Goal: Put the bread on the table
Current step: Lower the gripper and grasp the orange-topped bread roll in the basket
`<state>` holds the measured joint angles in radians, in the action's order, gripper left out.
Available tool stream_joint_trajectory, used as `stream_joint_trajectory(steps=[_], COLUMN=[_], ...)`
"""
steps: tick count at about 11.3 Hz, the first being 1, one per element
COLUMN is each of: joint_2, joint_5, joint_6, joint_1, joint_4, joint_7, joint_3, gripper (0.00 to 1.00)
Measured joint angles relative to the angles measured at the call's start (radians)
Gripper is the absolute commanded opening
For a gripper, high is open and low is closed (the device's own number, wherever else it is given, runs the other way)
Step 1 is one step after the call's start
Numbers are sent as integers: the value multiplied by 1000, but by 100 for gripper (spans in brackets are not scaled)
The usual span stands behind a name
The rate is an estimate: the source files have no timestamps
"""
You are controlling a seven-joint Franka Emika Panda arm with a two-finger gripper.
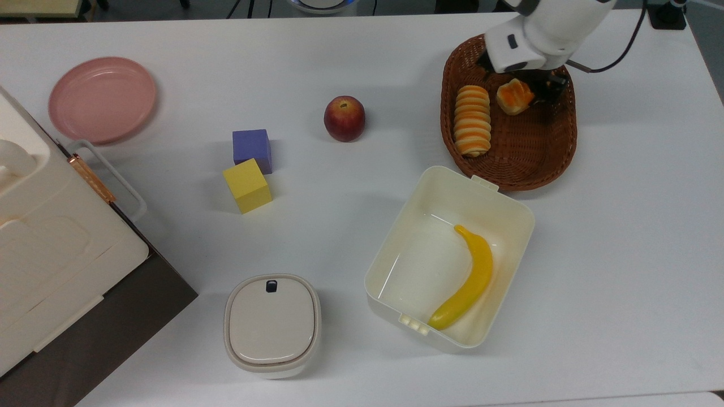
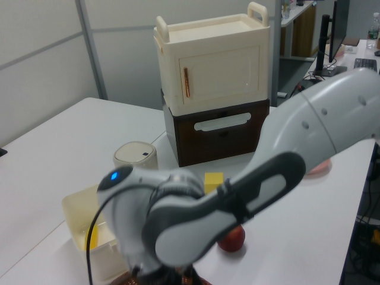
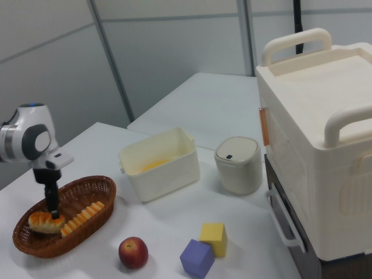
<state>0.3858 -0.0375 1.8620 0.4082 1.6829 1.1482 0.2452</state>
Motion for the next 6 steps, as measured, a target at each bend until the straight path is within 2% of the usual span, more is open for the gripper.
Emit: stream_joint_trajectory(steps=[3, 5, 6], joint_2=[48, 53, 53], joint_5=[0, 0, 0], joint_6=[22, 24, 24], joint_1=[80, 87, 89], joint_4=[0, 0, 0], joint_7=[44, 45, 45], joint_3=[4, 4, 4], gripper=[99, 68, 48])
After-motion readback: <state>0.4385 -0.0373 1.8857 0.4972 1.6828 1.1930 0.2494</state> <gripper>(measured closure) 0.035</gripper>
